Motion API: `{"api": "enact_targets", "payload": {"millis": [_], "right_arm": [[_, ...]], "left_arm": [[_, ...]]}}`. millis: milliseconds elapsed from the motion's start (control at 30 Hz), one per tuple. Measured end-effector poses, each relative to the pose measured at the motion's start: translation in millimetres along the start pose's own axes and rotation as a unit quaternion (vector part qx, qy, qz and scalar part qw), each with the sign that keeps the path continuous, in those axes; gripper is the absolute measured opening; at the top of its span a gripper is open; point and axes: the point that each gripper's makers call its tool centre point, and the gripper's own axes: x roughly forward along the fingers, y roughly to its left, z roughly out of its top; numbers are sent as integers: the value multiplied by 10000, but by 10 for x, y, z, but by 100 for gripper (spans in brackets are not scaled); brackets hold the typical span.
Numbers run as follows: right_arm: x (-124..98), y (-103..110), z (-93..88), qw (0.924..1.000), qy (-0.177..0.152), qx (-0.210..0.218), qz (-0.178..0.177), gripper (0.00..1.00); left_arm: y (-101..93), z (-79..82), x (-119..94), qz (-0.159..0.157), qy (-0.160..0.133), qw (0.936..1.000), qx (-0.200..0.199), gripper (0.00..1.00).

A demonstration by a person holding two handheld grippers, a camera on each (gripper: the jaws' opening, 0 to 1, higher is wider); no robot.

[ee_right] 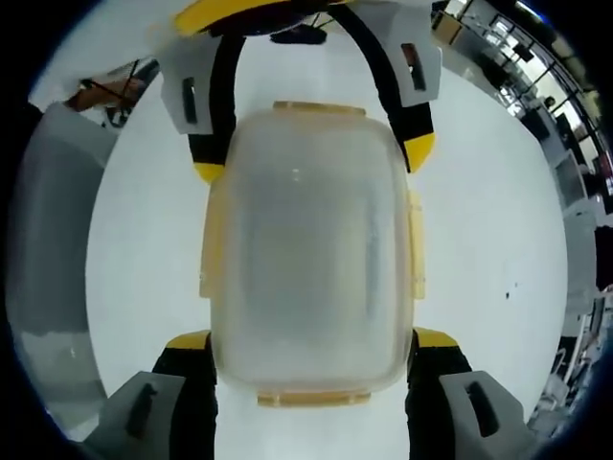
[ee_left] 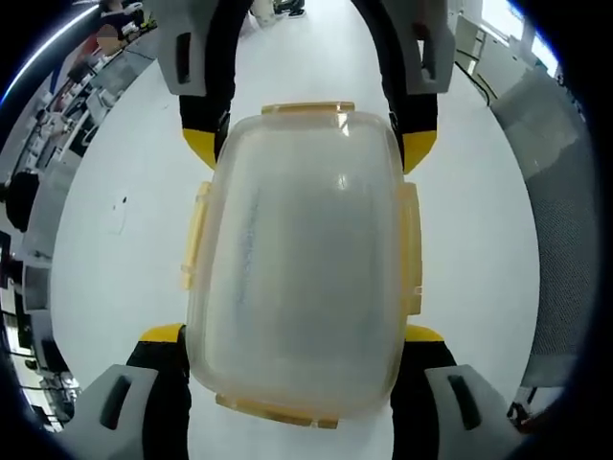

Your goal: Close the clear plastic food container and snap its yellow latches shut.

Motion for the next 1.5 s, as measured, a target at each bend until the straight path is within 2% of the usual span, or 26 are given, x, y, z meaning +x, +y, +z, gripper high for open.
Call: {"api": "enact_targets", "payload": {"millis": [200, 333, 367, 467, 600, 700, 767, 833, 900, 933, 1000, 1067, 1100, 1133, 1167, 1233, 1300, 1367, 1400, 1433, 1467, 1500], "right_arm": [[22, -3, -6, 10000, -31, -40, -18, 84], [32, 9, 4, 10000, -70, 10, 62, 87], [37, 49, 15, 9998, -111, 37, 158, 90], [35, 59, -6, 9998, -97, -100, 149, 91], [72, 86, -86, 9998, -92, 15, 191, 98], [58, 104, -33, 9992, -368, 59, 159, 100], [53, 78, 19, 9981, -608, 117, 59, 100], [40, 9, 52, 9960, -857, 196, -182, 100], [36, -50, 23, 9942, -944, 277, -444, 100], [35, -48, 30, 9923, -1071, 399, -476, 100], [12, -38, 51, 9855, -1418, 751, -552, 100], [-39, -26, 89, 9739, -1873, 1134, -593, 100], [-87, -21, 102, 9668, -2123, 1281, -623, 100], [-118, -28, 109, 9624, -2266, 1333, -689, 100], [-159, -20, 123, 9546, -2490, 1465, -728, 100], [-202, 8, 144, 9423, -2765, 1754, -700, 100], [-243, 13, 172, 9295, -3048, 1946, -727, 100], [-296, 22, 215, 9130, -3390, 2116, -819, 100], [-358, 2, 257, 8981, -3692, 2192, -950, 100], [-394, -5, 283, 8894, -3862, 2226, -1013, 100], [-445, -19, 308, 8773, -4087, 2236, -1155, 100], [-472, -34, 311, 8696, -4197, 2264, -1278, 100]], "left_arm": [[-2, -17, 11, -33, 124, 9997, 213, 88], [-86, -83, 53, -146, 294, 9984, 464, 99], [-73, -96, 56, -101, 357, 9976, 581, 99], [-54, -68, 47, -55, 237, 9989, 403, 97], [-37, -115, 39, -53, 270, 9990, 364, 99], [4, -104, 16, 45, 151, 9992, 364, 99], [5, -66, 1, 66, -38, 9994, 328, 99], [-4, -75, -17, 121, -123, 9995, 257, 99], [15, -97, -23, 279, -252, 9992, 146, 99], [19, -114, -26, 342, -307, 9989, 65, 99], [28, -119, -38, 474, -603, 9968, -211, 99], [37, -130, -75, 585, -878, 9928, -565, 99], [12, -106, -100, 555, -1108, 9897, -716, 99], [-12, -82, -116, 519, -1272, 9875, -776, 99], [-21, -83, -133, 527, -1367, 9855, -851, 99], [-21, -65, -171, 576, -1578, 9810, -966, 99], [-30, -33, -221, 573, -1869, 9737, -1174, 99], [-28, 36, -297, 568, -2248, 9629, -1378, 99], [-5, 28, -325, 638, -2345, 9583, -1501, 99], [12, 46, -355, 671, -2472, 9536, -1584, 99], [30, 114, -416, 701, -2809, 9423, -1683, 99], [43, 152, -458, 723, -3036, 9340, -1742, 99]]}}
